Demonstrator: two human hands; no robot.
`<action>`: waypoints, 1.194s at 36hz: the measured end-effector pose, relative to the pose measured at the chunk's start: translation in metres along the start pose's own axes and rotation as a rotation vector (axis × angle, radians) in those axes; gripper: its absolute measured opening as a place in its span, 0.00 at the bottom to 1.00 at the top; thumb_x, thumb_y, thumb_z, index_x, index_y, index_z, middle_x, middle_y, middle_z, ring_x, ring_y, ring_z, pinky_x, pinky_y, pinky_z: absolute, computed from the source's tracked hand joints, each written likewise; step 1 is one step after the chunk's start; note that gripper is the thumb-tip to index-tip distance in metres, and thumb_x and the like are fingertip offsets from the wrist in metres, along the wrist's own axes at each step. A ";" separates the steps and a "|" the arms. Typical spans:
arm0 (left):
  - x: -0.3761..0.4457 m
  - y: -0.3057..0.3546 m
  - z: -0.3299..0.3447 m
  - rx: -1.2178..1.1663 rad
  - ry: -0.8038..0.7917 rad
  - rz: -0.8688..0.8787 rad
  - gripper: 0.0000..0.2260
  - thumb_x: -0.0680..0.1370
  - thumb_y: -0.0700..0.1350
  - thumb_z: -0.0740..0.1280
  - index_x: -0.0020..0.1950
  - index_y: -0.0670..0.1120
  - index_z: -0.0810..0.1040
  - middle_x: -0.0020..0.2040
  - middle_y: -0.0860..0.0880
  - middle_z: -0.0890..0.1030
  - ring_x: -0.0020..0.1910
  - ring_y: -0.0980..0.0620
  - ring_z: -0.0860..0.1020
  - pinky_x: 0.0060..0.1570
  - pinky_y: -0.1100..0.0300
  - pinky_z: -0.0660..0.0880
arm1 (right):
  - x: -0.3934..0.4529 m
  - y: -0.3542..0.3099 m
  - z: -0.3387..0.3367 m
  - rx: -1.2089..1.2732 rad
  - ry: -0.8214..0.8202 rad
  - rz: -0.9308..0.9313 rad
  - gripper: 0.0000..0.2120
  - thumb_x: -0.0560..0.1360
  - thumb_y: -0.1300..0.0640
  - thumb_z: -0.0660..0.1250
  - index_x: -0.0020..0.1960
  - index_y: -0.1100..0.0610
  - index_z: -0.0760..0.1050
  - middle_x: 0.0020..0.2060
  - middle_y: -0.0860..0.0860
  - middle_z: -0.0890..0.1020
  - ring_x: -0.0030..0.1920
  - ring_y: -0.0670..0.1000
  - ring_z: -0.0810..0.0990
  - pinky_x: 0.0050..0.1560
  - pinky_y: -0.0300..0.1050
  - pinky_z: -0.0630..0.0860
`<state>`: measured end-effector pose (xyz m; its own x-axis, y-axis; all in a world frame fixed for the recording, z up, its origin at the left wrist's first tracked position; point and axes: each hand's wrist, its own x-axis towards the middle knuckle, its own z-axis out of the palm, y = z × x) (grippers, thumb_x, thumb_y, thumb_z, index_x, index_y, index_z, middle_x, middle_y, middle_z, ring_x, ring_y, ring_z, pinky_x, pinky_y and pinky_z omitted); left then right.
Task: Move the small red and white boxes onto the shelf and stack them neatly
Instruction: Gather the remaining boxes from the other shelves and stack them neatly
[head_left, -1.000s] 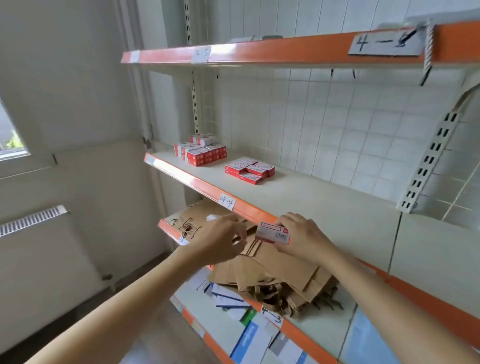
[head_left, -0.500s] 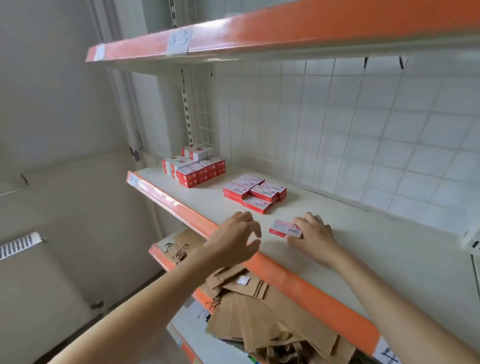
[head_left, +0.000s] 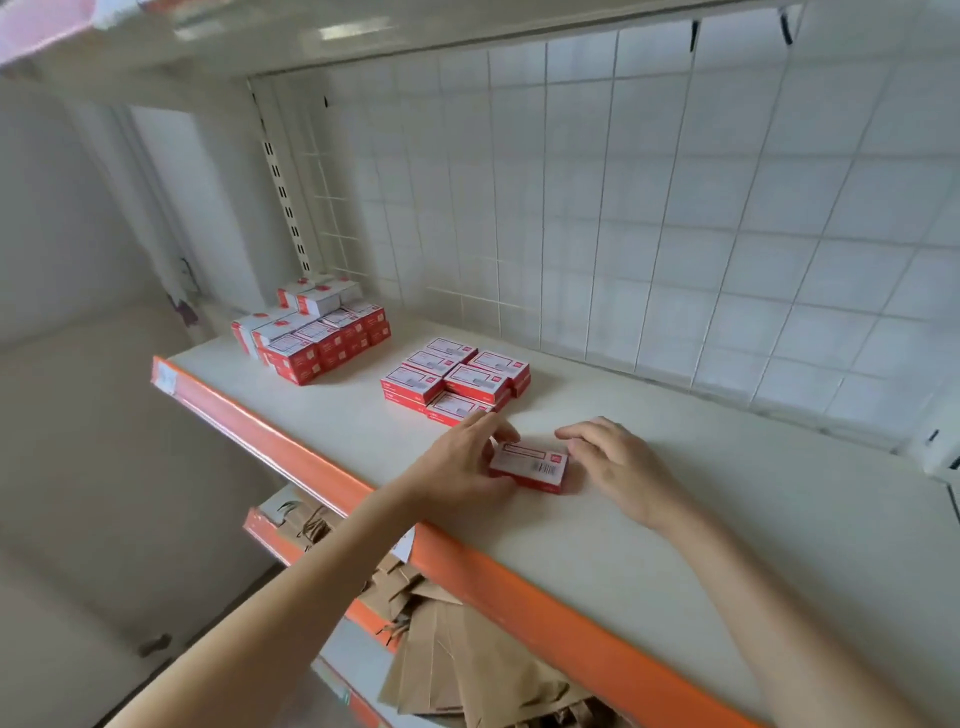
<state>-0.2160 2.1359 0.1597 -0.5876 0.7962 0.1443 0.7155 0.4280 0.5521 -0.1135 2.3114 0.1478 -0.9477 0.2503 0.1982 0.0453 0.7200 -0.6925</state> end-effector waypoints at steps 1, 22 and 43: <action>-0.001 -0.002 0.000 -0.020 0.003 0.007 0.22 0.65 0.49 0.66 0.57 0.45 0.74 0.51 0.52 0.72 0.43 0.58 0.72 0.44 0.73 0.67 | 0.000 0.004 -0.002 -0.031 0.035 0.006 0.12 0.79 0.61 0.58 0.59 0.59 0.77 0.54 0.53 0.77 0.58 0.50 0.73 0.54 0.33 0.63; -0.002 -0.014 0.002 -0.141 0.064 -0.008 0.10 0.78 0.47 0.65 0.57 0.46 0.77 0.50 0.49 0.80 0.47 0.53 0.77 0.50 0.61 0.73 | 0.002 0.014 -0.001 -0.175 0.145 0.008 0.11 0.79 0.57 0.59 0.58 0.58 0.76 0.51 0.52 0.75 0.56 0.51 0.70 0.56 0.42 0.67; -0.005 -0.013 0.011 0.041 0.265 -0.026 0.06 0.73 0.43 0.70 0.41 0.47 0.73 0.44 0.51 0.74 0.40 0.54 0.71 0.37 0.68 0.65 | -0.005 -0.001 0.004 -0.154 0.019 -0.124 0.21 0.73 0.58 0.67 0.66 0.55 0.73 0.56 0.46 0.76 0.57 0.49 0.69 0.61 0.37 0.63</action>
<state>-0.2180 2.1306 0.1430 -0.6806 0.6473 0.3434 0.7103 0.4679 0.5258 -0.1102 2.3070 0.1447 -0.9430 0.1640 0.2894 -0.0226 0.8364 -0.5477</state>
